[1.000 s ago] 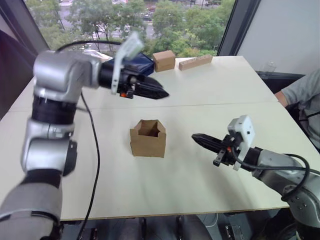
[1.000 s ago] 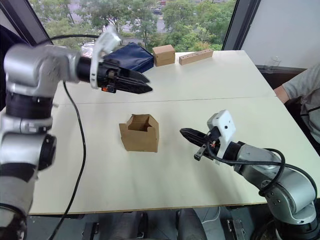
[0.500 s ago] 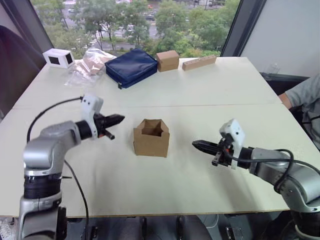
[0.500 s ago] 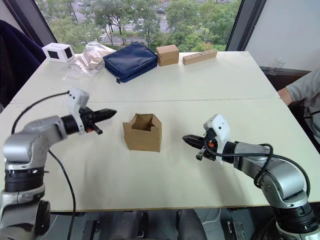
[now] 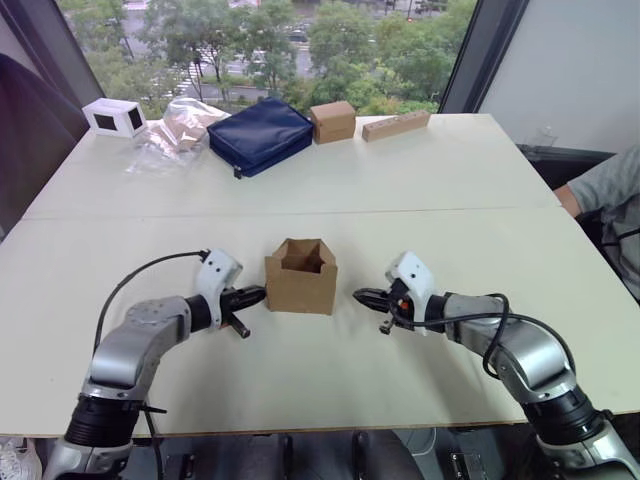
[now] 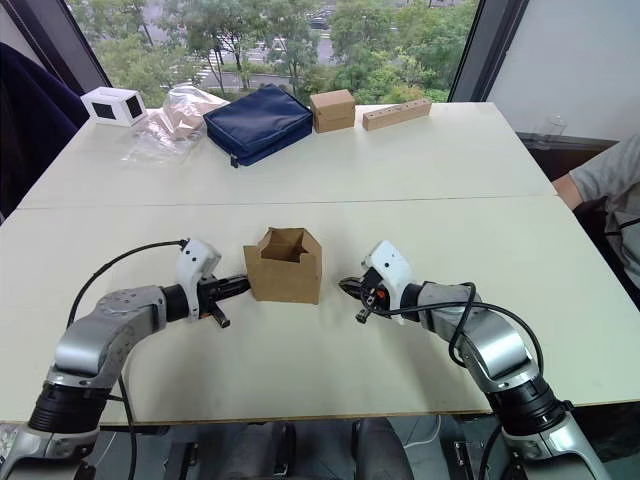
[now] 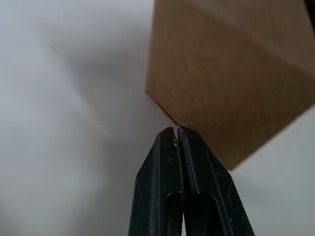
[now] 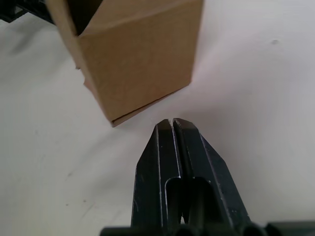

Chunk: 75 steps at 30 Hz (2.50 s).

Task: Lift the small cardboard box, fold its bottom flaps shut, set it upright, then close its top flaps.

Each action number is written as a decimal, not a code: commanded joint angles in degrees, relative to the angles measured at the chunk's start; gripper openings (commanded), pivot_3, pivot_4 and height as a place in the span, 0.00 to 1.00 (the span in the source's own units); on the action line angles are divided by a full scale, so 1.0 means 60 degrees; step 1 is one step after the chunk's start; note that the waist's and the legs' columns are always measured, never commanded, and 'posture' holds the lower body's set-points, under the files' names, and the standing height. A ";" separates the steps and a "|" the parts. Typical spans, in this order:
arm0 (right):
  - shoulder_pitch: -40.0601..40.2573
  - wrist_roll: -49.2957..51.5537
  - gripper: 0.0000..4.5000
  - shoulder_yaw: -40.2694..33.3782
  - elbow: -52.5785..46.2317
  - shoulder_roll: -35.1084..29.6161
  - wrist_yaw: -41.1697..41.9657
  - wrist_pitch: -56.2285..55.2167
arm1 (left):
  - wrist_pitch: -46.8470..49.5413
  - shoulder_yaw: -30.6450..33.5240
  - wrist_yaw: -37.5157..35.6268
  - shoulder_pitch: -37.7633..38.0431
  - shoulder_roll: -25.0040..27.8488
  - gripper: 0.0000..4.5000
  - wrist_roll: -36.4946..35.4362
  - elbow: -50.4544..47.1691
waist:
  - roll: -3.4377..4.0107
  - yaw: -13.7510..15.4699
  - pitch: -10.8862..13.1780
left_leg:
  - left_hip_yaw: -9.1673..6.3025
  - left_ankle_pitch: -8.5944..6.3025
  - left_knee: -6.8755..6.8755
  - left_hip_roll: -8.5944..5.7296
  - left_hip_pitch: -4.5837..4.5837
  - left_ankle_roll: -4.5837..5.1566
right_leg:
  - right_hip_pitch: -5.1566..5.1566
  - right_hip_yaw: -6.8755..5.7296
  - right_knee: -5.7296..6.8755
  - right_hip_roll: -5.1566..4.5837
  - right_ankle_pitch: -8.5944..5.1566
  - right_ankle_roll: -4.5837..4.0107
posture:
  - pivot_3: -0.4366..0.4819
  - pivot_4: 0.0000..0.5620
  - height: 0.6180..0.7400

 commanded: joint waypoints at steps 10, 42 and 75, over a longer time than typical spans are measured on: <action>-0.0333 -0.0392 0.00 0.0113 0.0125 0.0442 0.0539 -0.0268 | 0.0315 -0.0371 0.0235 0.0135 -0.0160 0.01 -0.0352 -0.0795 | 0.0000 0.0003 0.0000 | -0.0002 0.0000 0.0001 0.0000 0.0000 0.0000 | 0.0002 -0.0001 0.0000 0.0000 0.0000 0.0000 | 0.48 0.27 1.00; -0.3393 -0.0341 0.00 -0.0291 0.2007 0.0616 0.2858 -0.1073 | -0.2225 -0.1385 -0.3403 -0.4002 0.1065 0.01 -0.0053 0.2680 | 0.0001 -0.0021 0.0007 | -0.0001 -0.0001 0.0003 -0.0002 -0.0006 0.0003 | -0.0003 -0.0012 0.0000 0.0012 0.0000 0.0000 | 0.48 0.27 1.00; -0.3688 0.0150 0.00 -0.1995 0.1186 0.0133 0.2976 -0.0591 | -0.0925 0.0752 -0.3355 -0.5045 0.0902 0.01 -0.1632 0.3634 | 0.0003 0.0001 0.0011 | -0.0004 -0.0001 0.0003 -0.0002 -0.0010 0.0002 | -0.0007 -0.0016 0.0001 0.0008 0.0000 0.0000 | 0.48 0.27 1.00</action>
